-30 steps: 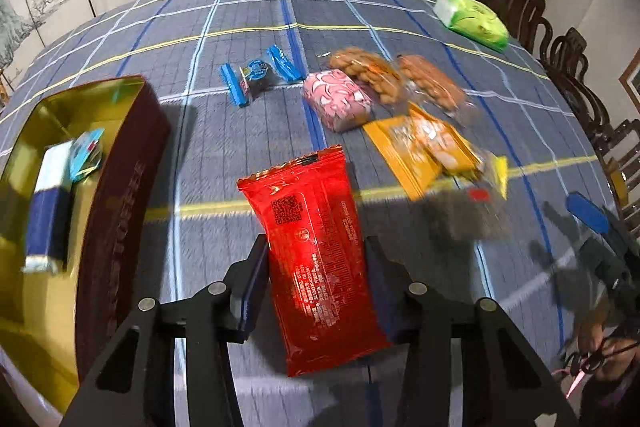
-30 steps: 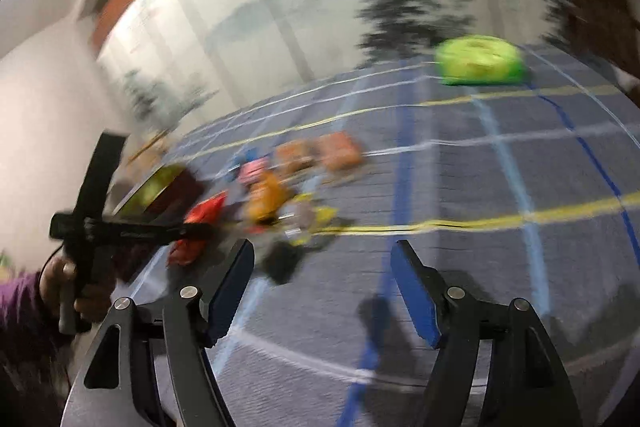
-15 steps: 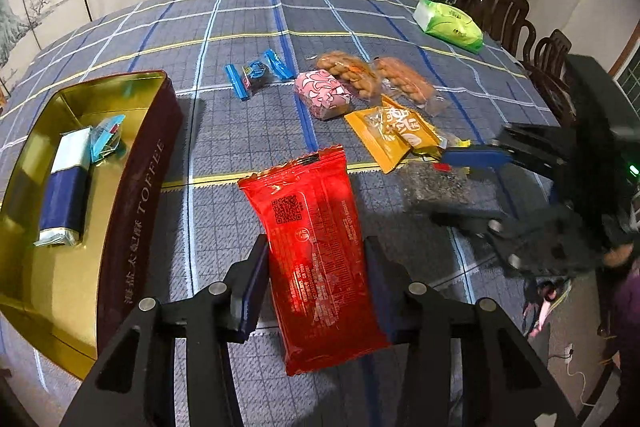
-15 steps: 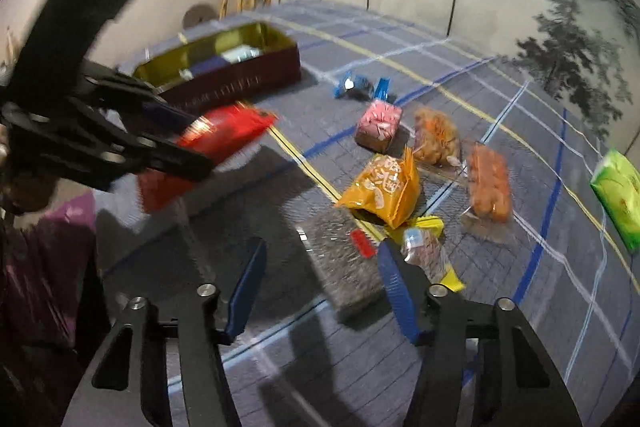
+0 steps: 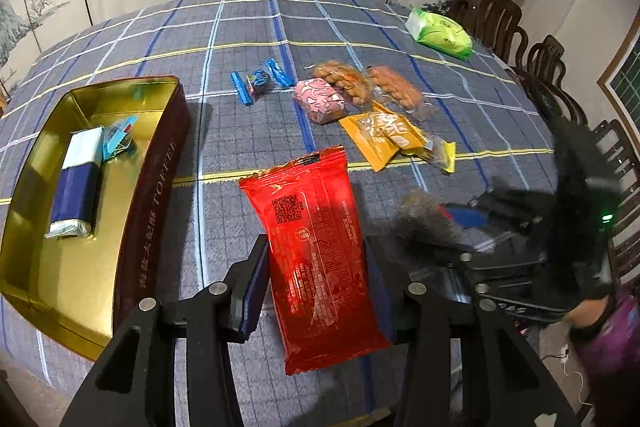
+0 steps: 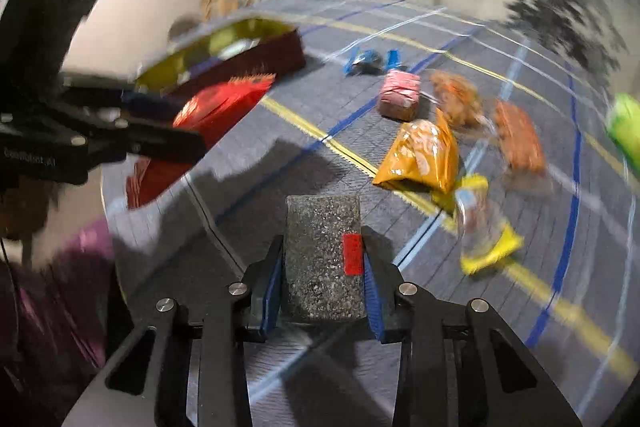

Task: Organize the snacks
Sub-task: 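Grasp the grey rice-cake block with the right gripper while the left gripper holds the red packet, then lower the red packet into the tin and open the left gripper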

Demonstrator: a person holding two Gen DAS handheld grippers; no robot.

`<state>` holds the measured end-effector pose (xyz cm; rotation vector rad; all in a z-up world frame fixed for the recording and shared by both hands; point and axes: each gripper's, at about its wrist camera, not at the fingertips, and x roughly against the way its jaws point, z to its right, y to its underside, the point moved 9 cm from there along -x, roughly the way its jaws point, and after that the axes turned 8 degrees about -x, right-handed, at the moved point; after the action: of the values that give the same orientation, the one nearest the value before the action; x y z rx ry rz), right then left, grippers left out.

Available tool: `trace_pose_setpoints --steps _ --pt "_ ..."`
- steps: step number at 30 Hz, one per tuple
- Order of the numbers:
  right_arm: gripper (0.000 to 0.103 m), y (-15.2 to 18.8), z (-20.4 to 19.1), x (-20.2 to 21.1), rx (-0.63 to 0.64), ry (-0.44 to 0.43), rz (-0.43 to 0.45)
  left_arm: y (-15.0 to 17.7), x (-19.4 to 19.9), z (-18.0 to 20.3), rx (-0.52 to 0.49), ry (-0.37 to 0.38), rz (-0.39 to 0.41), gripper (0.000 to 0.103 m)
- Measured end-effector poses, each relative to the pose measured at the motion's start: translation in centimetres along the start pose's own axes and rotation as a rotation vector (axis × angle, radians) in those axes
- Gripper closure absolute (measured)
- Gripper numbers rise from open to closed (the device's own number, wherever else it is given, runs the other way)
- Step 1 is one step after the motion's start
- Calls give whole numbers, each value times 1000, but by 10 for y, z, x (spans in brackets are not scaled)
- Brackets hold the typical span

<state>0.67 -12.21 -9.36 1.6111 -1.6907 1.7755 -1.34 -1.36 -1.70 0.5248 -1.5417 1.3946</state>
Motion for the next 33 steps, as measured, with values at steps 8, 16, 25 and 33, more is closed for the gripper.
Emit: trace_pose_setpoints --steps 8,16,25,33 --pt "67 -4 4 -9 -115 27 60 1 37 -9 11 15 50 62" --pt "67 -3 2 -6 -118 31 77 2 60 -81 42 -103 47 62" --pt "67 -2 1 -6 -114 40 86 -3 28 -158 26 -212 -9 62" --pt "67 -3 1 -6 -123 40 90 -24 -15 -173 -65 -215 -36 63"
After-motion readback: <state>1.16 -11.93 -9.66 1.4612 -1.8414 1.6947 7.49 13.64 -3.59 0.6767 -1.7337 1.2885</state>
